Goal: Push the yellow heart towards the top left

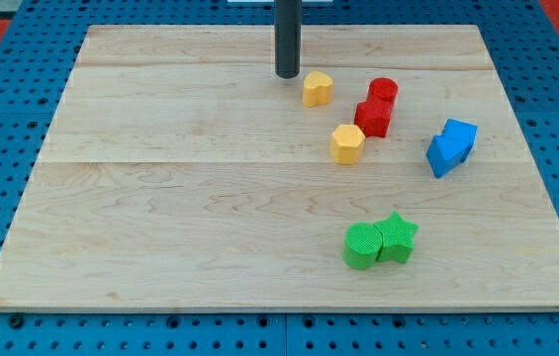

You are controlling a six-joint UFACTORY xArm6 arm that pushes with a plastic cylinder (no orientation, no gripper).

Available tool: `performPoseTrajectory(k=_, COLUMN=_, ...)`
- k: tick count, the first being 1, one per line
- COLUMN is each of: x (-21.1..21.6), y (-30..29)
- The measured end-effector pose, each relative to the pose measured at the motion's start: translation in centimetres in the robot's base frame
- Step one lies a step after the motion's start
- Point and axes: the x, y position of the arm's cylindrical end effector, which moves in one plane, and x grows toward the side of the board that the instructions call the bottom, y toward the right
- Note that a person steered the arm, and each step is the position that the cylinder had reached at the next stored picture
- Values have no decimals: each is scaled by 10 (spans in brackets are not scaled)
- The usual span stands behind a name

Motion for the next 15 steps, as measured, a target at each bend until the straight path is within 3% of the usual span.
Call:
performPoseTrajectory(k=3, x=0, y=-37)
performPoseTrajectory(k=6, x=0, y=-37)
performPoseTrajectory(k=7, x=-8, y=11)
performPoseTrajectory(k=8, x=-6, y=95)
performPoseTrajectory(k=9, x=29, y=106)
performPoseTrajectory(k=10, x=53, y=54)
performPoseTrajectory(k=12, x=3, y=-28)
performPoseTrajectory(k=13, x=16, y=9)
performPoseTrajectory(k=15, x=-16, y=-25)
